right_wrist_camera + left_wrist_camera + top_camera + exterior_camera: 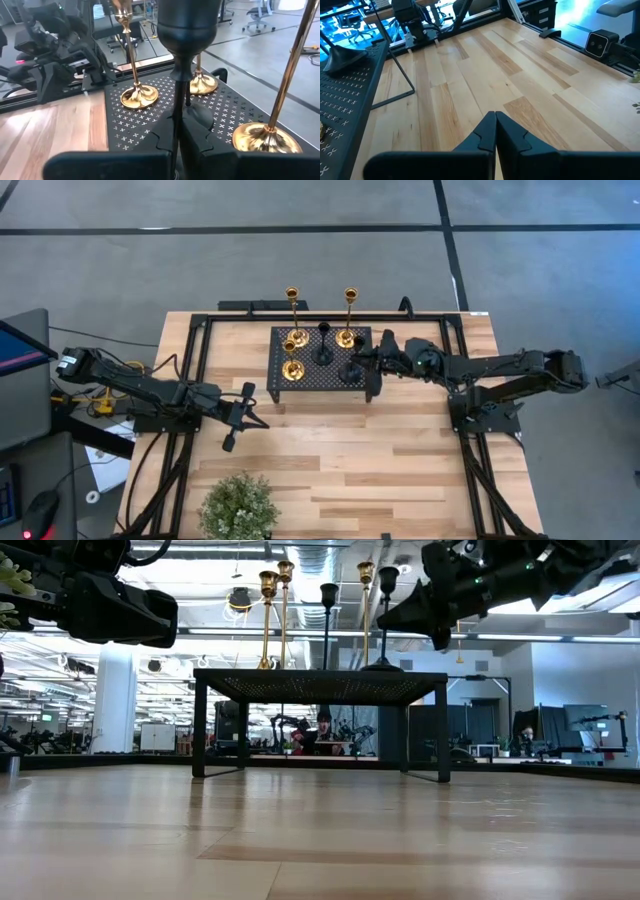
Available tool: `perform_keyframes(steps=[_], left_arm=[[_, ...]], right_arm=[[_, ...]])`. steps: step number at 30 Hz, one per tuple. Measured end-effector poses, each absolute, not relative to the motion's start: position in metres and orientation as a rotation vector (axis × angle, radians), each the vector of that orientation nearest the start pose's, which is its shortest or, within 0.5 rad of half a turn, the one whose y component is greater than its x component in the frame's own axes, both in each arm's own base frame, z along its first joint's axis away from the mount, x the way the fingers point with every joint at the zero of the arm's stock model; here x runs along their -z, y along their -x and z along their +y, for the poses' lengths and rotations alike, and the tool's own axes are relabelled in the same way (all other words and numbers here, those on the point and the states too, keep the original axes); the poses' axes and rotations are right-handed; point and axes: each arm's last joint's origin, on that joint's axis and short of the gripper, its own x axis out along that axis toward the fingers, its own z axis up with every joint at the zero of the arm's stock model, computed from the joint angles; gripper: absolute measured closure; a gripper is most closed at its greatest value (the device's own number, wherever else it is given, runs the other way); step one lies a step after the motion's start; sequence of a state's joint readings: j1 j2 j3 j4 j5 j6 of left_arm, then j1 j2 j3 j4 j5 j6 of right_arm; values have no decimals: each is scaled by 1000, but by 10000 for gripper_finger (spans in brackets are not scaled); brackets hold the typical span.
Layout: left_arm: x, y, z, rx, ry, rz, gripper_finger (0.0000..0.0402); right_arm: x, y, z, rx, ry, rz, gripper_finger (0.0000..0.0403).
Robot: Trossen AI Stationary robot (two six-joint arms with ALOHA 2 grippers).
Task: Pick & Place candle stick holders
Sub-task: Put the black candle holder on the shelf, then return to Home Position
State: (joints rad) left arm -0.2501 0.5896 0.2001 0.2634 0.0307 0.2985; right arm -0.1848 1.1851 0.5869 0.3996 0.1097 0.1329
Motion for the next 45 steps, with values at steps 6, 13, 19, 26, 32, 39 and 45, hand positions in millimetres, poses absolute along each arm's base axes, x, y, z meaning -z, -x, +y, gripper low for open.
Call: perform_keyframes(steps=[6, 13, 19, 26, 32, 39, 45], left_arm=[[-201, -141, -37, 297, -310, 83, 398], [-201, -141, -37, 297, -310, 83, 398], [-201, -141, -37, 298, -310, 83, 398], [-201, -141, -37, 298, -310, 84, 398], [-201, -141, -37, 297, -292, 86, 398], [-201, -141, -37, 294, -262, 91, 398], [-201, -141, -37, 294, -246, 93, 398]], right_arm=[[-240, -247, -50, 309, -139, 185, 402], [-238, -246, -50, 310, -139, 206, 352], [-238, -247, -49, 302, -103, 205, 308], [-244, -243, -48, 296, -101, 177, 255], [-255, -230, -46, 294, -101, 168, 215], [-265, -205, -40, 286, -113, 223, 201], [-271, -185, -27, 198, -160, 264, 237]])
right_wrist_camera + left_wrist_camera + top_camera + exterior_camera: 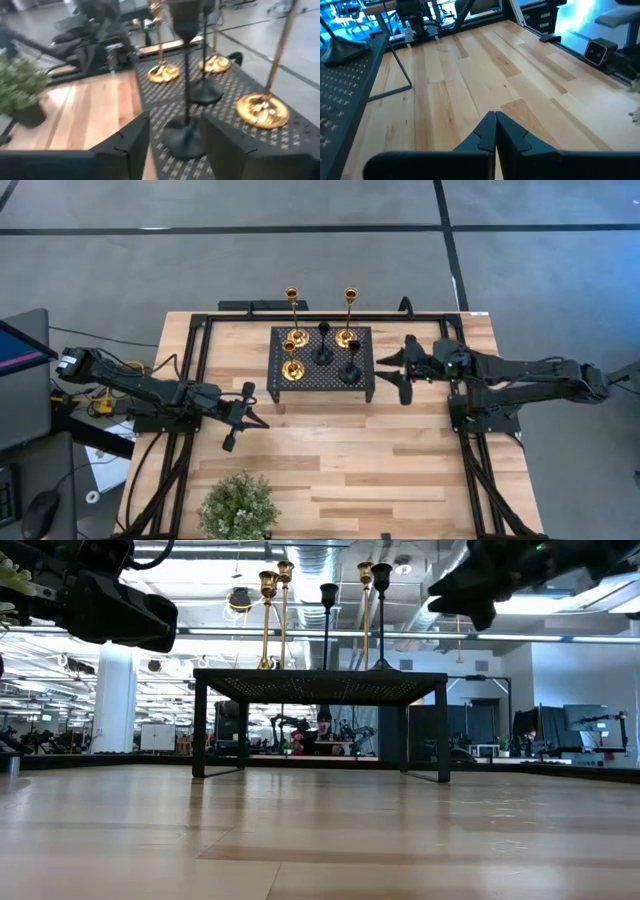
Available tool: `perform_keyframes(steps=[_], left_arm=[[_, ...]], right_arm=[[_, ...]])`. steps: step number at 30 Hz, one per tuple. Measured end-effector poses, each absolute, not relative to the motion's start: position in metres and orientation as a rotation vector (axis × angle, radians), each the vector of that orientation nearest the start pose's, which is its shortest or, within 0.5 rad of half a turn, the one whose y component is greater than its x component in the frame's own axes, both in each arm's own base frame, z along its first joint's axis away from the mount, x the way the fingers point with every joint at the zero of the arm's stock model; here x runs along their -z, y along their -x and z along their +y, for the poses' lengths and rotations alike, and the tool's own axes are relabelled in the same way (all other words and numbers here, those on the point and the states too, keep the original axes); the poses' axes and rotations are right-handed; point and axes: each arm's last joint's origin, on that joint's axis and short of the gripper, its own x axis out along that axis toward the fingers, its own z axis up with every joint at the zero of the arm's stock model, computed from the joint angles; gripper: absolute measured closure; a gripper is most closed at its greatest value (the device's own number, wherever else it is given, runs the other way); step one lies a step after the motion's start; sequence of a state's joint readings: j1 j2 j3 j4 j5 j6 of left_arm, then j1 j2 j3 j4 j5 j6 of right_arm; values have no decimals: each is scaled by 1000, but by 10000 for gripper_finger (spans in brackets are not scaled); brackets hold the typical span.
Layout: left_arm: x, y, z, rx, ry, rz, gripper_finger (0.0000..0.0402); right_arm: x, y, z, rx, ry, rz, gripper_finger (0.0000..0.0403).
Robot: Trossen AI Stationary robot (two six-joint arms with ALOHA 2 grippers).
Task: Pick & Place candle stick holders
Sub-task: Return to Home Position
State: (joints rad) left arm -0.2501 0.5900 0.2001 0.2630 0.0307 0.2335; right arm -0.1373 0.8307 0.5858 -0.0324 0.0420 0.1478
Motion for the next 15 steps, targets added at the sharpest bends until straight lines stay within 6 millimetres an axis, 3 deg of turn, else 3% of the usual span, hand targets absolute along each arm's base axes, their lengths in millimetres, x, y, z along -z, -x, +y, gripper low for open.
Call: perform_keyframes(steps=[11, 15], left_arm=[[-211, -142, -37, 282, -175, -3, 398], [-214, -142, -37, 280, -172, -32, 398]], right_arm=[[-273, -174, -16, 149, -152, 288, 391], [-273, -174, -16, 151, -152, 290, 390]])
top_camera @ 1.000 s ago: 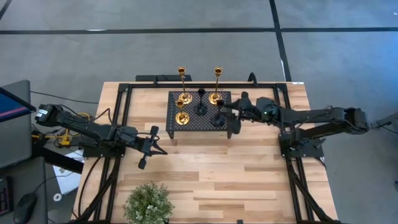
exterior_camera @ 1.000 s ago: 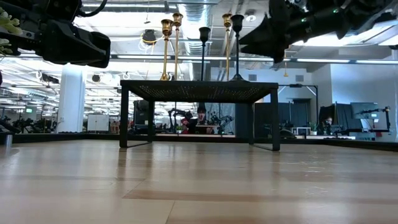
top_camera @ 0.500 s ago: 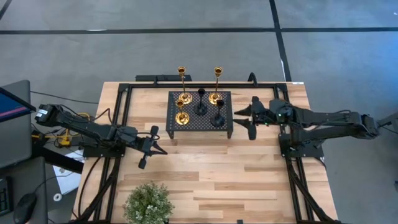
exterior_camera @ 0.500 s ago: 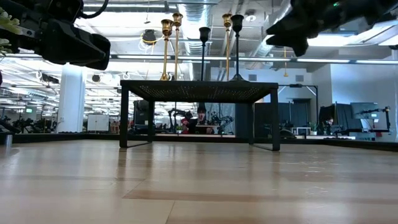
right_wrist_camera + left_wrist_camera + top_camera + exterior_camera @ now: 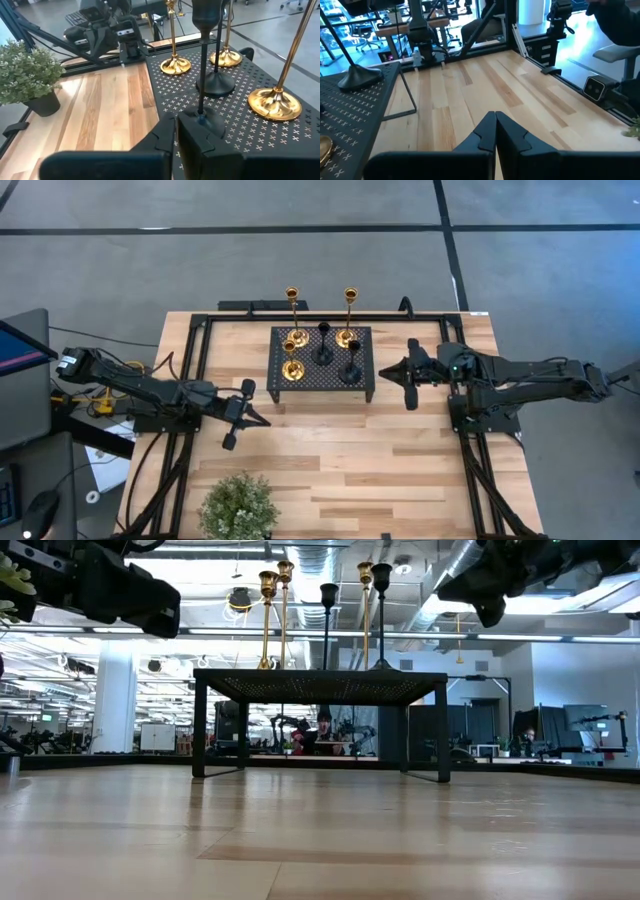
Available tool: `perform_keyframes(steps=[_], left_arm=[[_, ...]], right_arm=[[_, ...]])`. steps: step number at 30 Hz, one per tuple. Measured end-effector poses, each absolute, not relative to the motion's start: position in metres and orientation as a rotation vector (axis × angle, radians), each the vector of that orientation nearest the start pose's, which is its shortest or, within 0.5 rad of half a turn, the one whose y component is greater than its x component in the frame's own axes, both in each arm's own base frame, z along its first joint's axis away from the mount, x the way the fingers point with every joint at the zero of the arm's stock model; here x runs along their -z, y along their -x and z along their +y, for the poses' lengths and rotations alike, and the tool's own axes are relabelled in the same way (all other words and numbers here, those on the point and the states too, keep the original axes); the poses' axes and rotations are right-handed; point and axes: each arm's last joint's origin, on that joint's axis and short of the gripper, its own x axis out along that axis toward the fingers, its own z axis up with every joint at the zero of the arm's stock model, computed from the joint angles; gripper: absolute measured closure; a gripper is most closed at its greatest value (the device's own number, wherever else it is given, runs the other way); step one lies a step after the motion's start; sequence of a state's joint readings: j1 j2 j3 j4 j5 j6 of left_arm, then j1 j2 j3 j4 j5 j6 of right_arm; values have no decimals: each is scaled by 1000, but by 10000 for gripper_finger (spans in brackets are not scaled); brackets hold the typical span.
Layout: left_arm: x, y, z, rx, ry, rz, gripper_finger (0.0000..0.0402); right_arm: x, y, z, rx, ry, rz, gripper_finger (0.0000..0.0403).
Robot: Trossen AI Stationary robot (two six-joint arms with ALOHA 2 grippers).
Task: Pick & Place candle stick holders
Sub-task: Return to Home Position
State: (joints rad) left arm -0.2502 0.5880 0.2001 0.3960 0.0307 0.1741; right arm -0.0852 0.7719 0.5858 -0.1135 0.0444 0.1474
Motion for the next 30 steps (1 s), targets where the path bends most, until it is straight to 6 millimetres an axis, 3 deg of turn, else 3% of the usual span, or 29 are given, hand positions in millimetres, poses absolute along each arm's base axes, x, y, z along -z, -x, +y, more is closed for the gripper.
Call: perform_keyframes(steps=[23, 30], left_arm=[[-215, -141, -37, 274, -170, -44, 398], [-221, -136, -34, 238, -87, -83, 398]], right_arm=[[-273, -174, -16, 132, -159, 288, 402], [-273, -174, -16, 132, -158, 287, 402]])
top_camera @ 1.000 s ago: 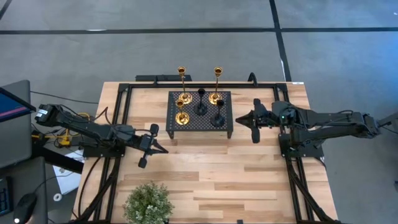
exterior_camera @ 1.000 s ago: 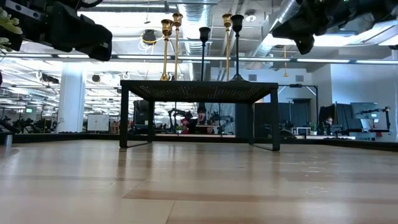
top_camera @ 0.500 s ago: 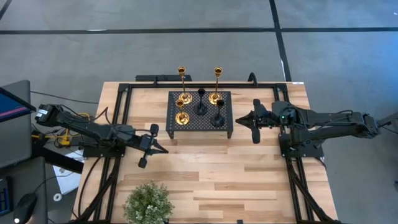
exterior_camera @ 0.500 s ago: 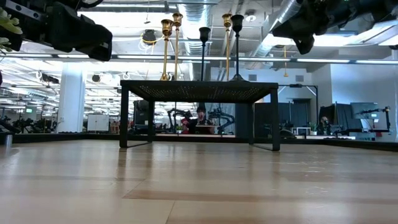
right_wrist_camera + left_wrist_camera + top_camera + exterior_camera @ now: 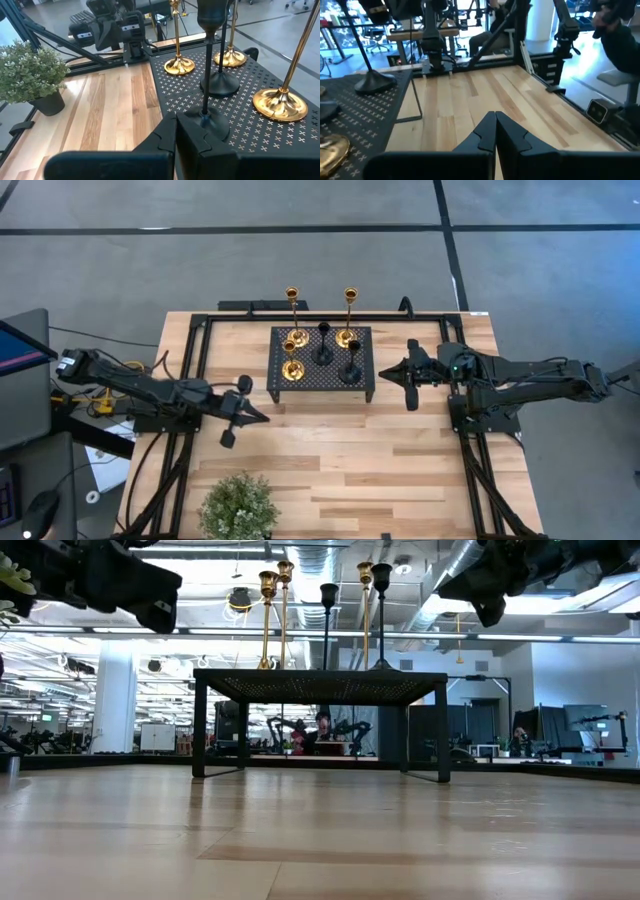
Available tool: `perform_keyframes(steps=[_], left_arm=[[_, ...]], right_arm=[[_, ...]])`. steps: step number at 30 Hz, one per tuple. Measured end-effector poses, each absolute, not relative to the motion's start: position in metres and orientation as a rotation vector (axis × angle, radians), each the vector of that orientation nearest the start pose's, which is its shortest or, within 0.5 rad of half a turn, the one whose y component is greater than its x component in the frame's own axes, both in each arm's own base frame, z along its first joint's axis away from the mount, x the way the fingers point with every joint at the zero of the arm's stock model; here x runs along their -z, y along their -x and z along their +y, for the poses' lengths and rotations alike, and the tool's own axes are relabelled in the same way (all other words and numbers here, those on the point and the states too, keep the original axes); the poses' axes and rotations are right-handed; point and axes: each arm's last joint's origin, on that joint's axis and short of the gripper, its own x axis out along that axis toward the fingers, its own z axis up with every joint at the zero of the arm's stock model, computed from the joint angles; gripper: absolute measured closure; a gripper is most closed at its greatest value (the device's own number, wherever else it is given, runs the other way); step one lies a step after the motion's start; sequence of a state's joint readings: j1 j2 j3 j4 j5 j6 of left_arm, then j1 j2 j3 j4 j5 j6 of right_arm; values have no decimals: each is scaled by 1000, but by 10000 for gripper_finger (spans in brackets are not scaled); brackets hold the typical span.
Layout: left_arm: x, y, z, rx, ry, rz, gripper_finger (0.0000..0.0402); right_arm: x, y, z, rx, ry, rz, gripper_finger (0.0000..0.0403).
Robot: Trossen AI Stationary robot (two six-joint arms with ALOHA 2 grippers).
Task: Pick & Place candle stick holders
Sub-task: Return to Home Position
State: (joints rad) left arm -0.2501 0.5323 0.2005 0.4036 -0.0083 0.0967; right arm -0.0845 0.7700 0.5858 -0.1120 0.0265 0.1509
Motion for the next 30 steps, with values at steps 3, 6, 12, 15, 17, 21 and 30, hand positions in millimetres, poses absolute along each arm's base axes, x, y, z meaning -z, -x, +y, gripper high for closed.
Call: perform_keyframes(steps=[3, 6, 12, 15, 17, 21, 30], left_arm=[[-224, -133, -34, 238, -83, -108, 398], [-228, -128, -32, 235, -80, -135, 398], [-232, -117, -29, 203, -73, -163, 398], [-233, -112, -26, 166, -68, -173, 398], [-233, -110, -25, 137, -65, -176, 398], [-236, -106, -24, 125, -59, -201, 398], [-235, -99, -22, 125, -60, -195, 398]], right_arm=[[-274, -172, -15, 132, -158, 281, 403], [-278, -168, -15, 130, -157, 258, 403], [-285, -149, -13, 128, -157, 232, 403], [-287, -140, -13, 128, -157, 220, 403], [-289, -136, -12, 127, -156, 212, 403], [-291, -127, -12, 126, -156, 192, 403], [-292, -109, -10, 123, -129, 191, 403]])
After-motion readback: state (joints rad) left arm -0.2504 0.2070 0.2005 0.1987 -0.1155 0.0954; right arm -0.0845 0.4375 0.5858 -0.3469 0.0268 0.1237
